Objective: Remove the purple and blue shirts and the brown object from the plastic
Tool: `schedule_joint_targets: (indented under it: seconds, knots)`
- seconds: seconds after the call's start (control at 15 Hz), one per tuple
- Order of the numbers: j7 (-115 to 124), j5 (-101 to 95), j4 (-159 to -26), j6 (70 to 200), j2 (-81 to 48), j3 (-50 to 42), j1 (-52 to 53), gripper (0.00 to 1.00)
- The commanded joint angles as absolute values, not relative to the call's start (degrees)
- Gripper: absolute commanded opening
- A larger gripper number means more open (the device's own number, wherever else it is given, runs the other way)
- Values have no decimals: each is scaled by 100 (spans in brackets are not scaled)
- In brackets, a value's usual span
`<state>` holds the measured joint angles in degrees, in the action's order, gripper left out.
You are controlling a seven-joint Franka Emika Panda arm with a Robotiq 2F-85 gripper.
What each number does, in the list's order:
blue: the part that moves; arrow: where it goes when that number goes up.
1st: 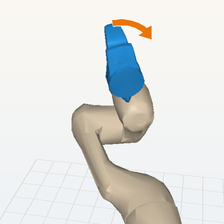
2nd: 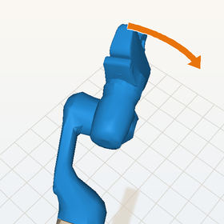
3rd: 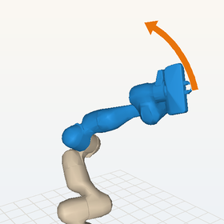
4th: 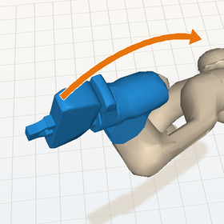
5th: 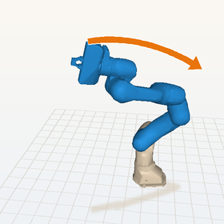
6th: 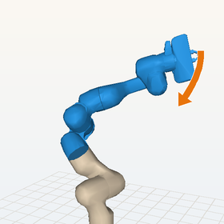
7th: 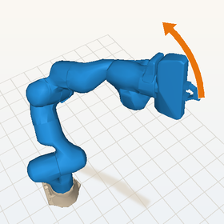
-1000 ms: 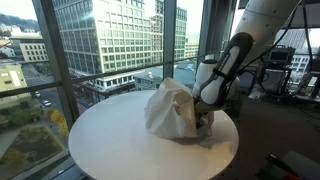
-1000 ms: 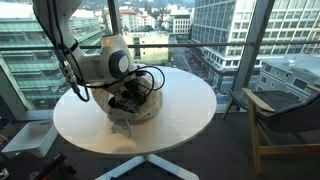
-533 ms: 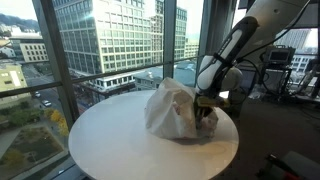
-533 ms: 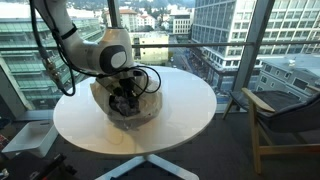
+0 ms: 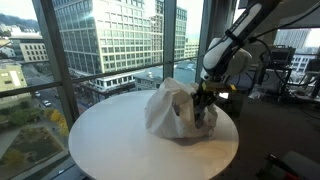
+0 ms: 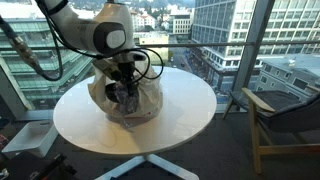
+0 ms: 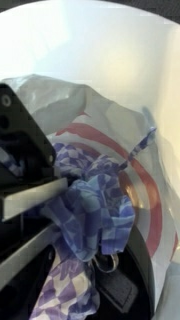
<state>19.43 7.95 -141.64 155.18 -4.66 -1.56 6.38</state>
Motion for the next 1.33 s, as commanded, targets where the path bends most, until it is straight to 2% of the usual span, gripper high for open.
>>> schedule_joint_targets:
  seconds: [0.0,0.47,0.8,1.0,1.27]
  knots:
    - [1691,906,-14432,14790,837,34,515,12]
    - [2232,338,-14117,12926,2611,257,128,12]
    - [2157,110,-13794,11206,2435,206,-262,12]
    - [2677,-576,-13750,10808,2226,382,-573,12]
    - [3543,-1657,-13655,10915,2148,375,-981,13]
